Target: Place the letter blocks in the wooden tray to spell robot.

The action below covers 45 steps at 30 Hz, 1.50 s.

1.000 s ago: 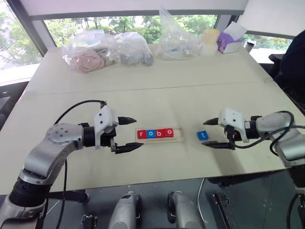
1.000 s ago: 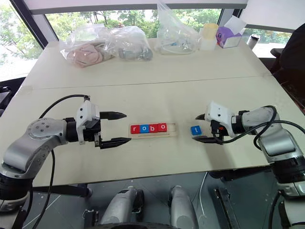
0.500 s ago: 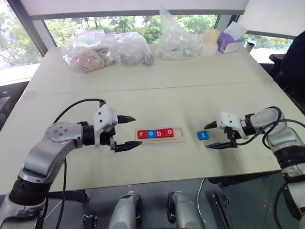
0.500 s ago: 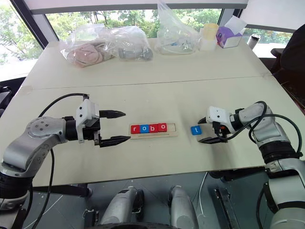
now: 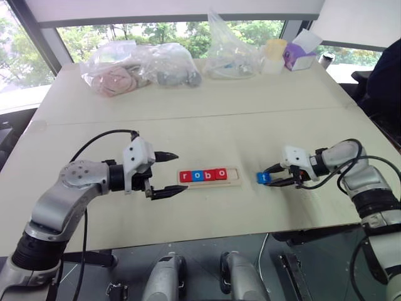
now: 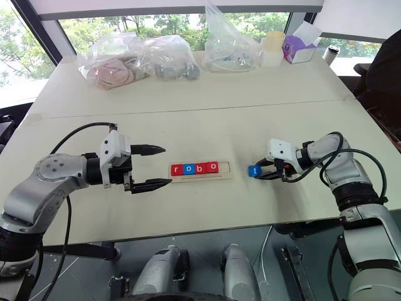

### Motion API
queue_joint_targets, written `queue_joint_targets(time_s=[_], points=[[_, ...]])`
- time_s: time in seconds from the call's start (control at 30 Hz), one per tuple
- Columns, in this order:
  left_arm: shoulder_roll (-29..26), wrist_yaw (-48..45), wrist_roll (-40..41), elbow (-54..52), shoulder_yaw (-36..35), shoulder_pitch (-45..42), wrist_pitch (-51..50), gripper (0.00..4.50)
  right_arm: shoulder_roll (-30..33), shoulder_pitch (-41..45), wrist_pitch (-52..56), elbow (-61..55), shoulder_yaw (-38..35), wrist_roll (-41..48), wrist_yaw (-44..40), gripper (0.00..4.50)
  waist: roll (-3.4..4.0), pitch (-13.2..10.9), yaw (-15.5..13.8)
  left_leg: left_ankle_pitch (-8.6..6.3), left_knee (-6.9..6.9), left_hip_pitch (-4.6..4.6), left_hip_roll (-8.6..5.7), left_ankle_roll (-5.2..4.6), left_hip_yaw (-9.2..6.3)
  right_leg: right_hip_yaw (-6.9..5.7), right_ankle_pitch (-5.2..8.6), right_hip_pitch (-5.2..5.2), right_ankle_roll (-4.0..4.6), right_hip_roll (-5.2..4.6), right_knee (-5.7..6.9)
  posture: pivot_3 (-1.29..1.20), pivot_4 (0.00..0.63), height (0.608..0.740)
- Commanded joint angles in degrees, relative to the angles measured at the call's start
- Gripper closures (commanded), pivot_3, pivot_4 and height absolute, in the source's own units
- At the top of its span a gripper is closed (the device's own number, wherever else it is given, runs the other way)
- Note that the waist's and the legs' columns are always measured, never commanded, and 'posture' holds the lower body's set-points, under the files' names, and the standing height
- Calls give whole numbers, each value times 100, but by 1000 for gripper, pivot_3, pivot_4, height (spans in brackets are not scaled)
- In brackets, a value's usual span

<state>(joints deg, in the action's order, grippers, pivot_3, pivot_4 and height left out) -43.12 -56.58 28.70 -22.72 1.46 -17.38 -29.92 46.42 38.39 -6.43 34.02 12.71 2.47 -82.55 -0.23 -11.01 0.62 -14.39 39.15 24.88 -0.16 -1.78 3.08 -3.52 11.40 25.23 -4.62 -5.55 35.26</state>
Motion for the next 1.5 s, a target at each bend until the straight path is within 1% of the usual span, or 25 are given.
queue_joint_targets(time_s=[0.03, 0.27, 0.47, 0.93, 1.5], points=[[-35, 25, 66, -204, -109, 54, 0, 0, -111, 176, 392, -435, -189, 208, 28, 3370, 0, 0, 8, 0, 0, -1, 0, 0, 0, 0, 0, 0, 0, 0, 0, 0, 150, 725], [-29, 47, 67, -229, -91, 72, 0, 0, -425, 354, 1101, -1258, -76, 325, 75, 3370, 1, 0, -14, 1, -1, -1, 1, 1, 0, 3, 0, 4, 0, -1, 7, 0, 150, 725], [-28, 85, 86, -285, -110, 101, -30, 0, -650, 384, 1194, -1373, 78, 197, 143, 3370, 0, 0, -31, 0, 0, -1, -2, 1, 0, 3, 0, 2, 0, -4, 4, 0, 150, 725], [-45, 172, 120, -411, -184, 192, -110, 0, -907, 545, 1024, -1114, 248, 12, 210, 3370, 0, 0, -3, 1, -1, -1, -1, 1, 1, 3, 0, 3, 0, -1, 7, 0, 150, 725], [-31, 210, 128, -429, -174, 194, -110, 0, -968, 626, 909, -898, 237, -115, 151, 3370, 0, 0, -5, 1, 0, -1, -2, 2, 1, 2, -1, 2, -1, 0, 7, 0, 150, 725]])
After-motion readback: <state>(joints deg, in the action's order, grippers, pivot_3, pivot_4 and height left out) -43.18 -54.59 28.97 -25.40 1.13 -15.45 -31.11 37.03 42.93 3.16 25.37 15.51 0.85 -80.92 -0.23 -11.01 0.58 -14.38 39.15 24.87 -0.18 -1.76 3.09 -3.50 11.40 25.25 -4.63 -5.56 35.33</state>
